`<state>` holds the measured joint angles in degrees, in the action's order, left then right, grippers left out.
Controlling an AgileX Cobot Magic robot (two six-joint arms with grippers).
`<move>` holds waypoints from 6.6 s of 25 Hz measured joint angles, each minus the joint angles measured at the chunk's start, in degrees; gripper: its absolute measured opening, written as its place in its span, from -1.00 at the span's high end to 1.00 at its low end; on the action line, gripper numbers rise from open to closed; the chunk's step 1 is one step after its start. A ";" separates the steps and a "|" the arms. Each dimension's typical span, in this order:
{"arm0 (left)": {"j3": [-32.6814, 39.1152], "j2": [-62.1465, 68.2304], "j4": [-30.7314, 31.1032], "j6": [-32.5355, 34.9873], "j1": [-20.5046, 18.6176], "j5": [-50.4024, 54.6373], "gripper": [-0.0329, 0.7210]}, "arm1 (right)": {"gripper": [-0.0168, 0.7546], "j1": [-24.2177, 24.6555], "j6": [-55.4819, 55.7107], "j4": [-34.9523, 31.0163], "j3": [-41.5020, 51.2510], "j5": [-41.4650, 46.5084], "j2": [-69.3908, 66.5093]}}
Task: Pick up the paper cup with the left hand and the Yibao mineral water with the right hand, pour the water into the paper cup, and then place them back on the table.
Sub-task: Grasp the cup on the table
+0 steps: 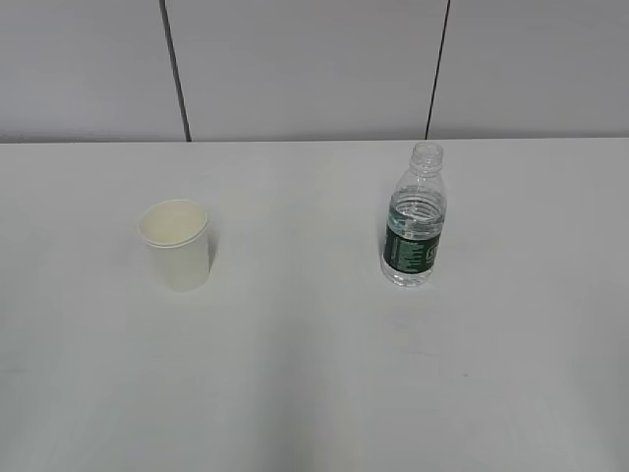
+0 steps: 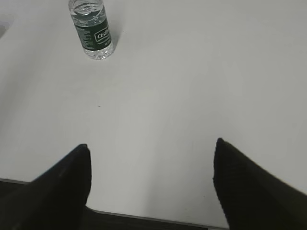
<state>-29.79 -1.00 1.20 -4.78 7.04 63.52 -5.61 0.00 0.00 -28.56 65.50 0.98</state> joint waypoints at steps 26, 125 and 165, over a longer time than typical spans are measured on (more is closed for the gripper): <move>0.00 0.00 0.00 0.00 0.00 0.00 -0.07 | -0.56 0.00 0.00 0.00 0.00 0.00 0.00; 17.00 73.92 8.96 -1.51 0.00 -110.66 -0.45 | -0.56 0.00 6.03 11.02 14.30 -129.50 -91.56; 12.64 107.55 22.57 -1.71 0.00 -129.12 -0.68 | -0.56 0.00 6.03 14.71 13.95 -130.88 -100.25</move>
<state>-17.15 106.55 23.77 -6.49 7.04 -65.60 -5.61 6.03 14.71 -14.61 -65.38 -99.26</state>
